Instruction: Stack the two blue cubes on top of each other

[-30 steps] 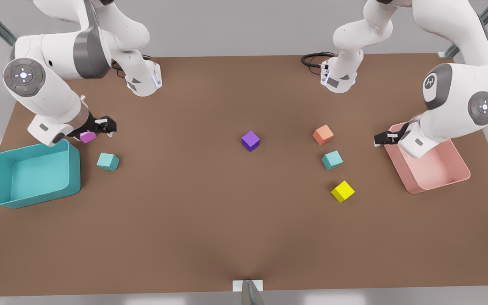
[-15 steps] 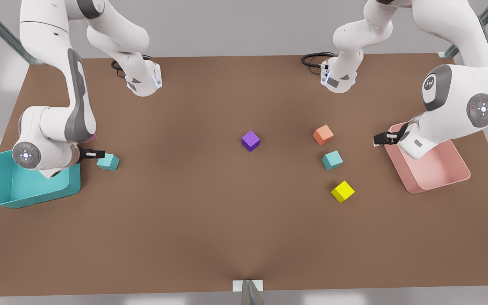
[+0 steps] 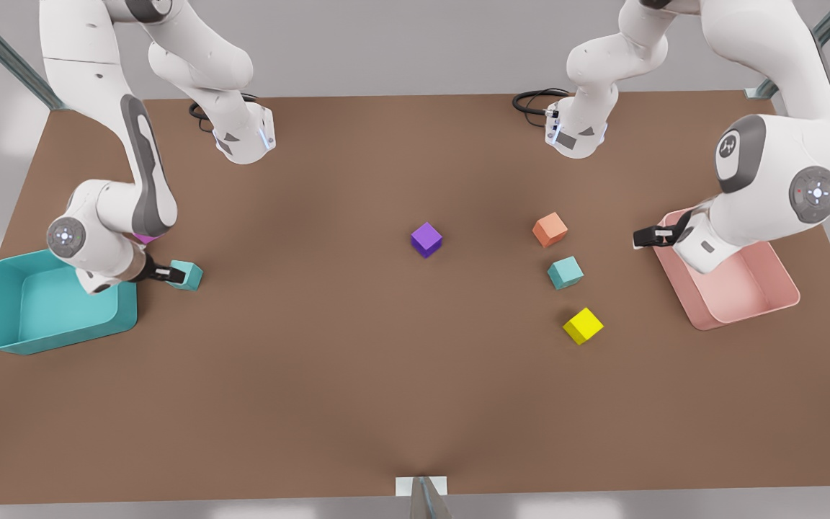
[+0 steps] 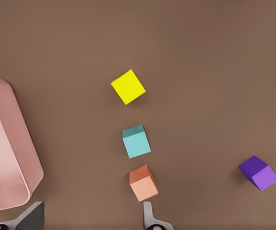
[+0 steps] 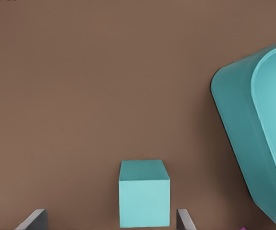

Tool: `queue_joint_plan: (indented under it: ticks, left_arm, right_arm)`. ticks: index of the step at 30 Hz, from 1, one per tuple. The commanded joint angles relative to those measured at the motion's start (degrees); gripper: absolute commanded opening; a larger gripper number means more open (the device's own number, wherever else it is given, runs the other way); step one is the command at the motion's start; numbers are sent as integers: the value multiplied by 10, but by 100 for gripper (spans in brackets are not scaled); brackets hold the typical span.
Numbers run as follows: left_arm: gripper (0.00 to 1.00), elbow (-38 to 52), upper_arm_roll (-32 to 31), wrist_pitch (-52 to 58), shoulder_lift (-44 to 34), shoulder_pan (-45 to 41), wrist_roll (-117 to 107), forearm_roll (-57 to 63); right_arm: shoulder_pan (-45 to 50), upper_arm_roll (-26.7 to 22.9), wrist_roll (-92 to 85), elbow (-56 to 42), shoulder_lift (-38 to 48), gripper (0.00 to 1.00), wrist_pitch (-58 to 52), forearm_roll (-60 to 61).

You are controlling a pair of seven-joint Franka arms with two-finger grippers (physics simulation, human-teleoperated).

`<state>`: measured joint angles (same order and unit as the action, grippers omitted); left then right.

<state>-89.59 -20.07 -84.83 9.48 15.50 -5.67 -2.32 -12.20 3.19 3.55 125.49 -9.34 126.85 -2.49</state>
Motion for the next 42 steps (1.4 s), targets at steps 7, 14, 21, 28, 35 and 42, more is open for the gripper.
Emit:
queue_joint_plan:
  ticks: [7,14,21,28,35,42]
  left_arm:
    - [100,0,-1,9,3,1,-4,1]
    - [100,0,-1,9,7,1,-4,2]
    - [100,0,-1,10,7,1,-4,2]
    - [100,0,-1,11,8,1,-4,2]
    - [100,0,-1,10,10,2,-4,2]
    - [100,0,-1,10,10,2,-4,2]
  right_arm:
    - [-17,0,8,27,-41,100,39,7]
    - [-35,0,7,66,-43,100,65,10]
    - [-41,1,7,92,-45,100,95,10]
    - [-40,1,8,92,-69,100,96,10]
    - [-40,1,8,92,-98,100,139,10]
    - [-40,4,7,91,-99,74,137,10]
